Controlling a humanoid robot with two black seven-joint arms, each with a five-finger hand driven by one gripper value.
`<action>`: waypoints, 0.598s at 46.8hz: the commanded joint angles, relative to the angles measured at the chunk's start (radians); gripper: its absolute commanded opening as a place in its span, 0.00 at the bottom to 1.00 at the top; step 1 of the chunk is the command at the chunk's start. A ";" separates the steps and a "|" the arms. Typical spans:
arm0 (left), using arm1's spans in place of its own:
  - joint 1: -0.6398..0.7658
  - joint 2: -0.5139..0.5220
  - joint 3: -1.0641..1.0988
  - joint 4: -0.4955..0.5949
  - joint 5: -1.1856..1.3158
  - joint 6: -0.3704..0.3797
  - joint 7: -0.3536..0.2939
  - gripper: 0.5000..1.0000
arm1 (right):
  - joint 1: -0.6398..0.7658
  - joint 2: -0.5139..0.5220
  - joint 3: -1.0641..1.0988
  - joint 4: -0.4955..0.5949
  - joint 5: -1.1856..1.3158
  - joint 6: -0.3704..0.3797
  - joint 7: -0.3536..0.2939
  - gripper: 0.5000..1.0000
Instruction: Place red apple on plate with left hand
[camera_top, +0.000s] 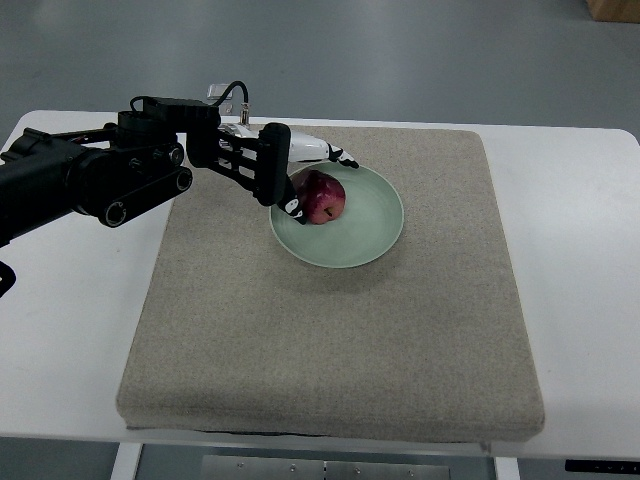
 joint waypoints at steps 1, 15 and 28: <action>-0.002 0.000 -0.007 0.033 -0.002 0.001 0.000 0.92 | 0.000 0.000 0.000 -0.002 -0.001 0.000 0.000 0.86; -0.007 0.001 -0.010 0.151 -0.017 0.001 -0.005 0.92 | 0.000 0.000 0.000 0.000 0.000 0.000 0.000 0.86; -0.007 0.008 -0.010 0.240 -0.084 0.001 -0.005 0.93 | 0.000 0.000 0.000 0.000 0.000 0.000 0.000 0.86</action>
